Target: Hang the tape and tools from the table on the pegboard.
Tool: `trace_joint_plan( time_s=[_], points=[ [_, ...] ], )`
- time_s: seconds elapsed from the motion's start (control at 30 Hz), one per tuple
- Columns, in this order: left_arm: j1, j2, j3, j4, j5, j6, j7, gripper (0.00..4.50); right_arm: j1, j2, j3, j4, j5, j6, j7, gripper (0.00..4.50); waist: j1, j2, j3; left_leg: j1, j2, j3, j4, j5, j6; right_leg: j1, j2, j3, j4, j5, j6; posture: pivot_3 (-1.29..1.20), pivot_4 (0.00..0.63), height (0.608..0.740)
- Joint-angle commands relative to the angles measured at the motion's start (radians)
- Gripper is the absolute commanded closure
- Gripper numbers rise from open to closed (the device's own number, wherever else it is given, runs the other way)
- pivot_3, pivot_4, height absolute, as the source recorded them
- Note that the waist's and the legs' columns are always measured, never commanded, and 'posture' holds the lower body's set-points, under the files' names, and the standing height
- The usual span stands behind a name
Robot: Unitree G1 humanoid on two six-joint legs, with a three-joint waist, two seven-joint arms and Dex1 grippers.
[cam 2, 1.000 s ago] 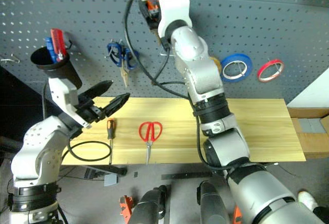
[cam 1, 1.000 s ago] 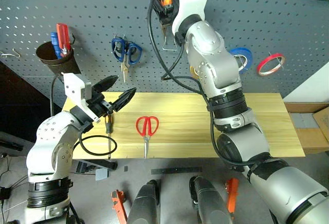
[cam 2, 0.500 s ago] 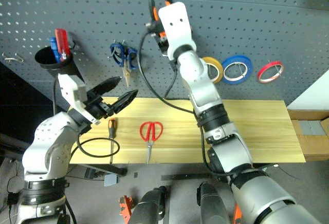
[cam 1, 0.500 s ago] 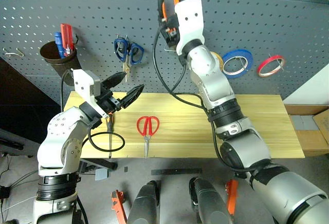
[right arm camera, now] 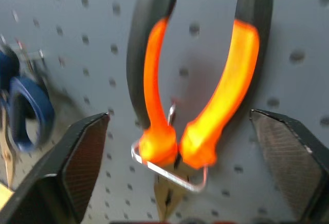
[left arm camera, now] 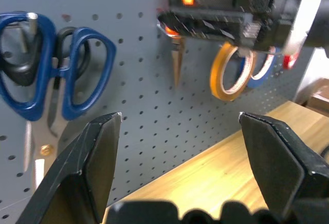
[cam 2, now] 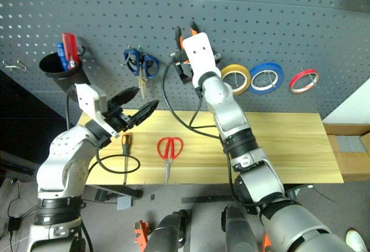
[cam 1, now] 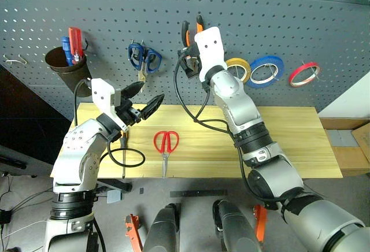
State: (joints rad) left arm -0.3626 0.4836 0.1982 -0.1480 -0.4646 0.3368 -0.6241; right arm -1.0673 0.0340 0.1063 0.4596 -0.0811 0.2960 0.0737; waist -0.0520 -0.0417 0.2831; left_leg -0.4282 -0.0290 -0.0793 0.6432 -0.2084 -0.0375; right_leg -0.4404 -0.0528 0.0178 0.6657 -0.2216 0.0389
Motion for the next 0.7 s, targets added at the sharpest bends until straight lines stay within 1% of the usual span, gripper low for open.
trace_joint_plan(
  time_s=[0.03,0.17,0.27,0.3,0.37,0.53,0.7],
  points=[
    [-0.001,-0.017,-0.026,-0.012,0.066,0.089,0.135,0.58,0.035,-0.041,0.038,-0.155,0.004,0.144,0.095,0.05,0.001,0.0,-0.001,0.0,0.0,0.0,0.0,0.0,0.0,0.0,0.0,0.0,0.0,0.0,0.0,-0.02,0.198,0.74],
    [0.03,-0.028,-0.041,-0.046,0.069,0.18,0.189,0.58,0.107,-0.096,0.08,-0.328,0.035,0.333,0.217,0.05,0.001,0.0,-0.002,0.0,0.0,0.0,0.0,0.0,0.0,0.0,0.0,0.0,0.0,0.0,0.0,-0.02,0.201,0.74],
    [0.087,-0.028,-0.106,-0.065,0.119,0.312,0.255,0.58,0.226,-0.161,0.105,-0.573,0.183,0.563,0.389,0.05,-0.001,0.001,-0.003,0.0,0.0,-0.001,0.0,0.0,0.0,0.0,0.0,0.0,0.0,0.0,0.0,-0.03,0.206,0.74],
    [0.1,-0.028,-0.122,-0.068,0.134,0.343,0.273,0.58,0.253,-0.174,0.105,-0.633,0.221,0.62,0.421,0.05,-0.002,0.001,-0.003,0.0,0.0,-0.001,0.0,0.0,0.0,0.0,0.0,-0.001,-0.001,0.0,0.0,-0.03,0.207,0.74],
    [0.114,-0.066,-0.128,-0.057,0.136,0.438,0.335,0.58,0.314,-0.208,0.115,-0.738,0.288,0.703,0.473,0.05,-0.002,0.001,-0.003,0.0,0.0,-0.001,0.0,0.0,0.001,0.0,0.0,0.0,-0.001,0.0,0.0,-0.03,0.212,0.74],
    [0.124,-0.135,-0.203,0.002,0.209,0.565,0.439,0.58,0.369,-0.256,0.14,-0.862,0.361,0.811,0.503,0.05,-0.003,0.001,-0.003,0.0,0.0,-0.002,0.002,0.0,0.0,0.001,0.0,-0.001,0.002,0.0,0.0,-0.05,0.221,0.74],
    [0.092,-0.205,-0.239,0.08,0.261,0.644,0.51,0.58,0.373,-0.272,0.16,-0.892,0.386,0.842,0.488,0.05,-0.004,0.001,-0.004,0.003,0.0,-0.001,0.003,0.0,0.001,0.004,0.0,-0.001,0.002,0.0,0.0,-0.07,0.224,0.74]
  ],
)
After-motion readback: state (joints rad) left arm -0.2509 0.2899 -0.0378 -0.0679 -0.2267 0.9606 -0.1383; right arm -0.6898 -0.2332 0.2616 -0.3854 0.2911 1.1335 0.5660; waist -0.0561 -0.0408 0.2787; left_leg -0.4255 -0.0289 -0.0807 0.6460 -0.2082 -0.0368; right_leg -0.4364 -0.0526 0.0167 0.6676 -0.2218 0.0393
